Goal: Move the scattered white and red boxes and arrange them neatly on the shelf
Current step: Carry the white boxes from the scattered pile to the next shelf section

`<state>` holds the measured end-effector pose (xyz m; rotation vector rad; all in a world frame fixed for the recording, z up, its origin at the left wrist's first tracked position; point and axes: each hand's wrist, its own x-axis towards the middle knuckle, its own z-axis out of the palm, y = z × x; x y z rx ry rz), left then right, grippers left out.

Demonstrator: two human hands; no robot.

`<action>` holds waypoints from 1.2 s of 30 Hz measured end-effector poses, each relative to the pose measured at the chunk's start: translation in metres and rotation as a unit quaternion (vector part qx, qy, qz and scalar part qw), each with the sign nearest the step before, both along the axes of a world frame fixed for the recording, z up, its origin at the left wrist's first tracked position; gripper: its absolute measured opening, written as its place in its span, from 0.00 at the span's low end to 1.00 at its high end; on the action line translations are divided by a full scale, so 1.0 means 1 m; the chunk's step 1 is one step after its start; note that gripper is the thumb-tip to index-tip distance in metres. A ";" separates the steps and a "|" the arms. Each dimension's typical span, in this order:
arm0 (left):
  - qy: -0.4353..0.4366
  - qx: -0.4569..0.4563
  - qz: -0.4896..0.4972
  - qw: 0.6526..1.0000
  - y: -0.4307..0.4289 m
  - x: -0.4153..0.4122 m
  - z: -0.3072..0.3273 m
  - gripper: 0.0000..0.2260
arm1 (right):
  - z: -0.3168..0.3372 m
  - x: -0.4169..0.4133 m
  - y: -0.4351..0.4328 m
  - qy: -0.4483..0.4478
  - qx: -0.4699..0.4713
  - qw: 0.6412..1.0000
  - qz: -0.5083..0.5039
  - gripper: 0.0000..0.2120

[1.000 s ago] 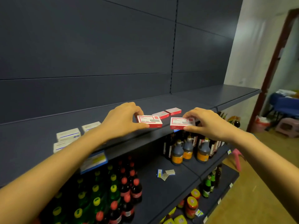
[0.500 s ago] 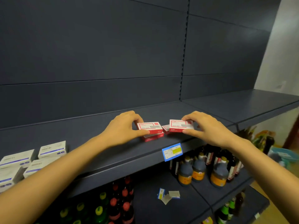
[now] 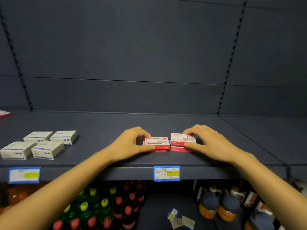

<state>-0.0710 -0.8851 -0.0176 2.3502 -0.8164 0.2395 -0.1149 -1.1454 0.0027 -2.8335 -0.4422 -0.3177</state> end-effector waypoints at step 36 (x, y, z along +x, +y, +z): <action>-0.077 0.198 0.518 0.828 0.360 -0.204 0.024 0.16 | 0.019 -0.018 0.428 -0.031 -0.003 0.911 0.410 0.21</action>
